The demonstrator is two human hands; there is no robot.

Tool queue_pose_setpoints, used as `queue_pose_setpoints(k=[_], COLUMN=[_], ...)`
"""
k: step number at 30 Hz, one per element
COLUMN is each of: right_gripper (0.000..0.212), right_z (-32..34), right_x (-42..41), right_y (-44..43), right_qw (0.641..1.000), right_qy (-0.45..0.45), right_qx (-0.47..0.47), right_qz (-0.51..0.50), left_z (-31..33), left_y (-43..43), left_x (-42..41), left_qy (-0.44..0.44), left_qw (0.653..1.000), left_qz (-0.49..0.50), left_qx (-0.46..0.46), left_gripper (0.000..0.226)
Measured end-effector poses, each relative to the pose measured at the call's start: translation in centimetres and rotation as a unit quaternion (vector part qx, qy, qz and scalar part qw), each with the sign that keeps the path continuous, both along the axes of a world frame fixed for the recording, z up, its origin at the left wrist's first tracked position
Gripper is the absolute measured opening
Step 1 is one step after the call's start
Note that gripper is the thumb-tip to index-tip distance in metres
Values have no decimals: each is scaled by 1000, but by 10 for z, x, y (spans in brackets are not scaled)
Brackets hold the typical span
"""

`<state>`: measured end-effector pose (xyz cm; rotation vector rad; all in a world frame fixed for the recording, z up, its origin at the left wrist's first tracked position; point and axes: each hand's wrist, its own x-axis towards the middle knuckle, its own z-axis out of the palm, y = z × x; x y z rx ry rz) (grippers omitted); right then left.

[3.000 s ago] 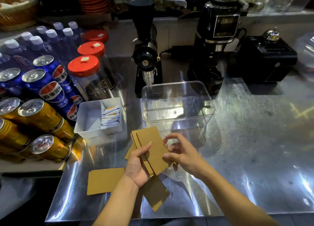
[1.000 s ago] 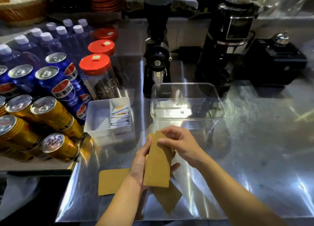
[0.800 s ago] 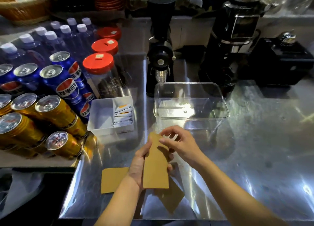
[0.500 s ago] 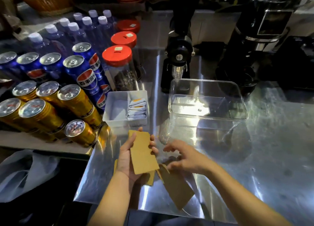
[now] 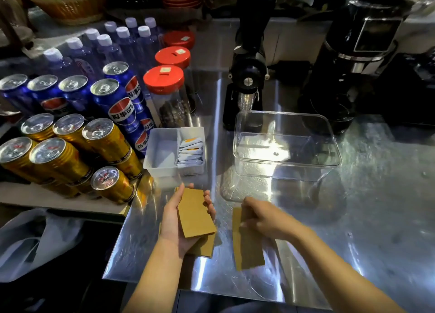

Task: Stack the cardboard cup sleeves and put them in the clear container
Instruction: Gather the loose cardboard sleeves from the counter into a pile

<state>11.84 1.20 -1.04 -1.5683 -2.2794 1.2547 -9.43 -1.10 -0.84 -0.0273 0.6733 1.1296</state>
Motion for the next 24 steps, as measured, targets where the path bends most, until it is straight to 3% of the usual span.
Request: queue_pose_setpoints(k=[4,8,11,15,19,24], right_gripper=[17,17,20,21,21,41], right_z=[26,57,66,56,42,37], right_x=[32,56,53,37,40,57], right_y=[9,7,1,-6,-13,-18], right_qw=[984,914,882,891,913,931], right_qy=[126,341,406,378,313,274], right_qx=[6,-68,-97,-81,-40,-52], right_qz=[-125,-210,-220,-238,-258,-234], left_z=[-1,0,3,8,13,21], left_y=[6,12,14,12,8,3], left_x=[13,33,56,90,100,96], left_qy=[22,47,66,49,3,42], left_qw=[999,995,987,964,953,913], left_qz=[-29,-84,-147,-261,-302,-400], left_qx=[9,0,-17,-24,9,61], left_gripper=[34,29,34,50,45,49])
